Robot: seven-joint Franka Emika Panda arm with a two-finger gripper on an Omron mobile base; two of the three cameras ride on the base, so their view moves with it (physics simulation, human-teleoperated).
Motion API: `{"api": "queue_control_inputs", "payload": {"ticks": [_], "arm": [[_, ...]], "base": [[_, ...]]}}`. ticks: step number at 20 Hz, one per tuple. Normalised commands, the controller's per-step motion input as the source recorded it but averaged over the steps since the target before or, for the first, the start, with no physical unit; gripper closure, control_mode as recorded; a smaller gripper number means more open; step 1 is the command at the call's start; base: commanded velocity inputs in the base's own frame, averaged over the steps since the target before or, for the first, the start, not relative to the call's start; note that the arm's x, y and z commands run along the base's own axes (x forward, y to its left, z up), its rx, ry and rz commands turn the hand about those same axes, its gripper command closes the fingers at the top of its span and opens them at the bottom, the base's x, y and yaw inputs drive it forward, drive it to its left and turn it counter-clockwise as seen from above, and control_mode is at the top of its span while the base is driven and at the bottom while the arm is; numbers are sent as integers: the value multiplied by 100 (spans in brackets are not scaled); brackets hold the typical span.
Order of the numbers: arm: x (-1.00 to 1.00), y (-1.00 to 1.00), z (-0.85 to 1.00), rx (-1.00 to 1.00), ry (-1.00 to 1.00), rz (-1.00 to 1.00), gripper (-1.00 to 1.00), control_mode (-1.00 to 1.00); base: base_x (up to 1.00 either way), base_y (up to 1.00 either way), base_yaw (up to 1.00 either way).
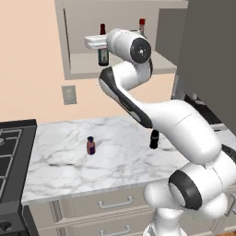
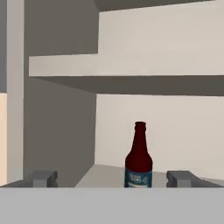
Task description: Sort all alcoholic drinks to one cabinet, and non-alcoholic drinks to the other.
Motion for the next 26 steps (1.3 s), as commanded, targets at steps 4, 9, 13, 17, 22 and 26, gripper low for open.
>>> {"api": "queue_control_inputs", "payload": {"ticks": [4, 9, 13, 17, 22, 26], "arm": [[-100, 0, 0, 0, 6, 0, -100, -100], [-96, 0, -5, 0, 15, 0, -100, -100], [-89, 1, -15, 0, 17, -1, -100, -100], [-80, 6, -36, 0, 10, -4, -100, -100], [-63, 10, -38, 0, 7, -10, -100, -100], [-41, 14, -39, 0, 7, -12, -100, -100]], "base": [[0, 0, 0], [0, 0, 0], [0, 0, 0], [0, 0, 0], [0, 0, 0], [0, 0, 0]]}}
